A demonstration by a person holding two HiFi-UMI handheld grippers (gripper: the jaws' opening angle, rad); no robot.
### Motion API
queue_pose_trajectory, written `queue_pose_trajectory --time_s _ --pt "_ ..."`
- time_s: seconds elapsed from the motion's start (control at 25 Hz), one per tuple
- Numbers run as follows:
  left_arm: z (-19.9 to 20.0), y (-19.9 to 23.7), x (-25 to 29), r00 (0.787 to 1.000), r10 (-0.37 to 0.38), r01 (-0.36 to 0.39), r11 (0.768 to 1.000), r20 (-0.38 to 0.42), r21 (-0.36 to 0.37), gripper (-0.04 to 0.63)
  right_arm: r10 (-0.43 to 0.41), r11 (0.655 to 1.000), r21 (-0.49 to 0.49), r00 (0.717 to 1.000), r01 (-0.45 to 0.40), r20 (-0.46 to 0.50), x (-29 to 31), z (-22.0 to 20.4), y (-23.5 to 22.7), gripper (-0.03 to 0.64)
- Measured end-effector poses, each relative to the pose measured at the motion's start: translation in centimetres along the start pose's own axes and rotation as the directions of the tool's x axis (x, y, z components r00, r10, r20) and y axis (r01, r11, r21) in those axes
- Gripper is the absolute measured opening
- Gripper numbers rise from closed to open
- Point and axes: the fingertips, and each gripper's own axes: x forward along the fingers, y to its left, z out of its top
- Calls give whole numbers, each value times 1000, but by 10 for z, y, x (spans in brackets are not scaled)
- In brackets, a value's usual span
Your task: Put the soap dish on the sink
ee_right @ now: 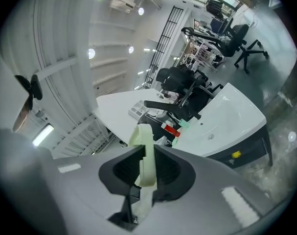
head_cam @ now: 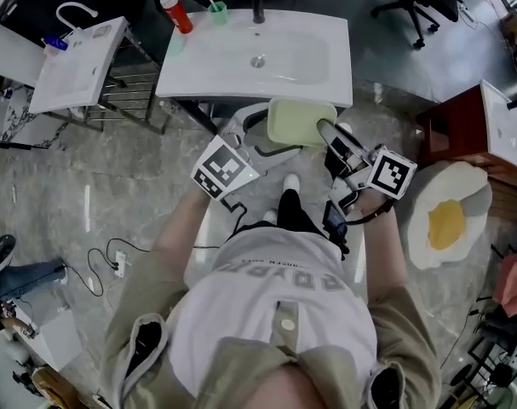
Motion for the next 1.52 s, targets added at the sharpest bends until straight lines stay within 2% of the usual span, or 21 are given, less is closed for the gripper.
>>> queue_pose_trajectory --time_s 0.08,0.16,0.48,0.76,1.08,1.32,1.52 --pt "-7 12 8 998 44 -41 995 -42 87 387 -1 1000 5 1000 1 -12 7 8 -7 52" --pt "-20 25 17 993 82 -70 987 -85 143 387 -7 1000 7 1000 7 -29 13 15 -15 52" --pt "-23 71 58 985 129 -107 977 -114 186 410 -33 999 35 998 35 -61 26 55 -53 52" --pt "-25 102 95 981 136 -100 965 -137 242 410 -28 1000 9 990 30 -139 37 86 -82 51" --pt "-41 140 130 975 139 -91 961 -171 259 414 -18 999 43 976 28 -218 55 106 -121 51" --pt "-53 152 149 976 94 -54 978 -195 202 414 3 999 38 956 9 -293 64 116 -143 51" --pt "-63 164 155 972 88 -50 984 -220 171 414 24 999 53 948 -7 -316 77 122 -152 51"
